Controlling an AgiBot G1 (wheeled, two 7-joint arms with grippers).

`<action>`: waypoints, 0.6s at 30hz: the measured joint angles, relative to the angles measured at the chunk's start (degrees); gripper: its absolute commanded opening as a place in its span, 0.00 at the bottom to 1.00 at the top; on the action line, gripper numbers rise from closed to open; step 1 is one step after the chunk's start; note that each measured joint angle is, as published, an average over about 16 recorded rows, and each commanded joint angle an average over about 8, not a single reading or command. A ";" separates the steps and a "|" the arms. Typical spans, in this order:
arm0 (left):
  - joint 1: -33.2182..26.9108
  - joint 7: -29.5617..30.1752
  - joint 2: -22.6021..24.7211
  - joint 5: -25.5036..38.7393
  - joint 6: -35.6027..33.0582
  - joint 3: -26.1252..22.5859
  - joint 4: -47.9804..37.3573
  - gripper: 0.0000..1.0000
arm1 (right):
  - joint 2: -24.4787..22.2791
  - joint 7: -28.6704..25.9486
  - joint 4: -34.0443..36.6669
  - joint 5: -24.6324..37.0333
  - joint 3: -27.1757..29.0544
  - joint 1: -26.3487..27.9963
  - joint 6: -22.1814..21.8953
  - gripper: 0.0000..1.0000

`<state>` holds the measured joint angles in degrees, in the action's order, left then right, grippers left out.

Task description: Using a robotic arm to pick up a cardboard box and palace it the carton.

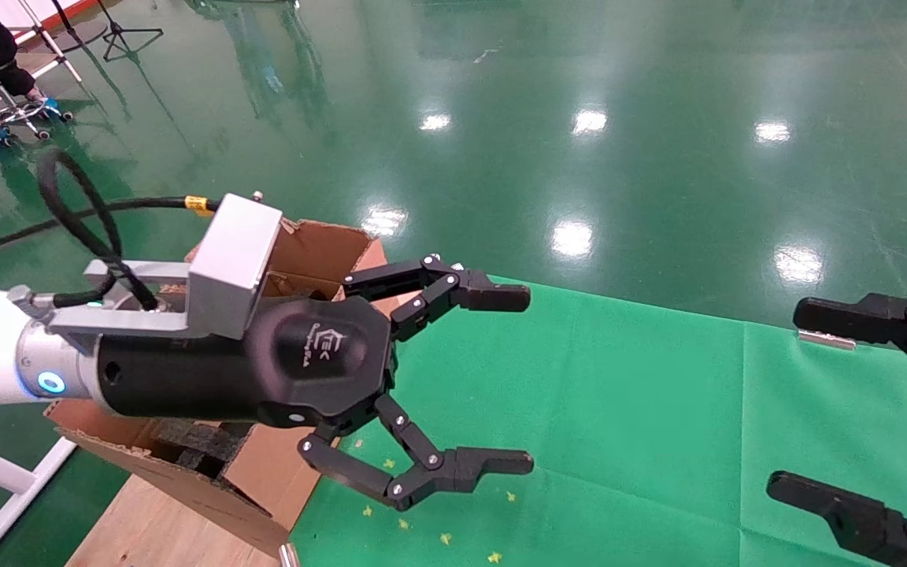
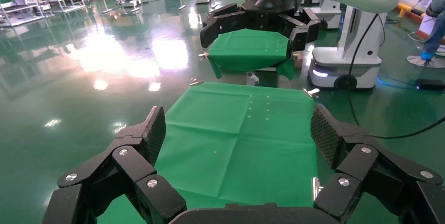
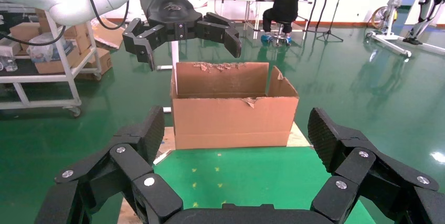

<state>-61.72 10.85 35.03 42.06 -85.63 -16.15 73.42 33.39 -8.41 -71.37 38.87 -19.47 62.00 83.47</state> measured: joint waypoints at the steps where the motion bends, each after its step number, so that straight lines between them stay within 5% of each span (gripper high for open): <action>1: 0.00 0.00 0.00 0.00 0.00 0.00 0.00 1.00 | 0.00 0.00 0.00 0.00 0.00 0.00 0.00 1.00; 18: 0.00 0.00 0.00 0.00 0.00 0.00 0.00 1.00 | 0.00 0.00 0.00 0.00 0.00 0.00 0.00 1.00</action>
<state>-61.72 10.85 35.03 42.06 -85.63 -16.15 73.42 33.39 -8.41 -71.37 38.88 -19.47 62.00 83.47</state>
